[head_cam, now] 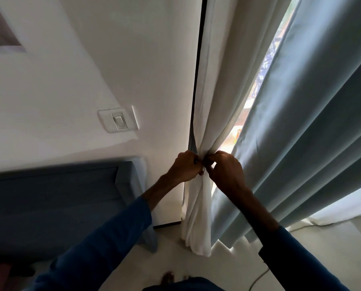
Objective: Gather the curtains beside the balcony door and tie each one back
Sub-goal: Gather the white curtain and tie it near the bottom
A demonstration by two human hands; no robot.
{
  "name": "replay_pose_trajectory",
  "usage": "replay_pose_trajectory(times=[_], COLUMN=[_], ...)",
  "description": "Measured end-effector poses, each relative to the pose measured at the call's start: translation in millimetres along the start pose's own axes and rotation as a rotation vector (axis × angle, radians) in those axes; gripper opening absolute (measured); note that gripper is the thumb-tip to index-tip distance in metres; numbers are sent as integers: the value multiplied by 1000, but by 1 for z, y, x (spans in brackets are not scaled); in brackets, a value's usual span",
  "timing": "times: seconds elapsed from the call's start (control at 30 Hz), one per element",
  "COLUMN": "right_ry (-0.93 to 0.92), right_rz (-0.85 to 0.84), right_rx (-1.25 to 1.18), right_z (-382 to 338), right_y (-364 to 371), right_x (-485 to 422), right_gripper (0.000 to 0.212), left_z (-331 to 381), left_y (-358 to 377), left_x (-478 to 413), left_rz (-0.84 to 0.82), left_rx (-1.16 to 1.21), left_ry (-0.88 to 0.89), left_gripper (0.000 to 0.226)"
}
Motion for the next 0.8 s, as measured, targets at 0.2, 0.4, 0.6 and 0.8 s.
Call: replay_pose_trajectory(times=[0.2, 0.4, 0.6, 0.8], right_ry=[41, 56, -5, -6], right_rz=[-41, -203, -62, 112], right_rx=[-24, 43, 22, -213], right_z=[-2, -1, 0, 6], right_y=[5, 18, 11, -7], right_x=[2, -2, -3, -1], right_gripper=[13, 20, 20, 14], left_z=[-1, -1, -9, 2], left_y=[-7, -8, -11, -11], left_x=[9, 11, 11, 11], left_rz=[-27, -69, 77, 82], left_rx=[-23, -70, -188, -179], left_ry=[31, 55, 21, 109], left_gripper=[23, 18, 37, 33])
Point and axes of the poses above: each hand's wrist, its own x-axis away from the middle knuckle, its own y-axis out of the palm, z = x × y, the point moved 4 cm from there along -x, towards the middle knuckle, and after that the axes turned 3 degrees about y, right-handed, at the moved point
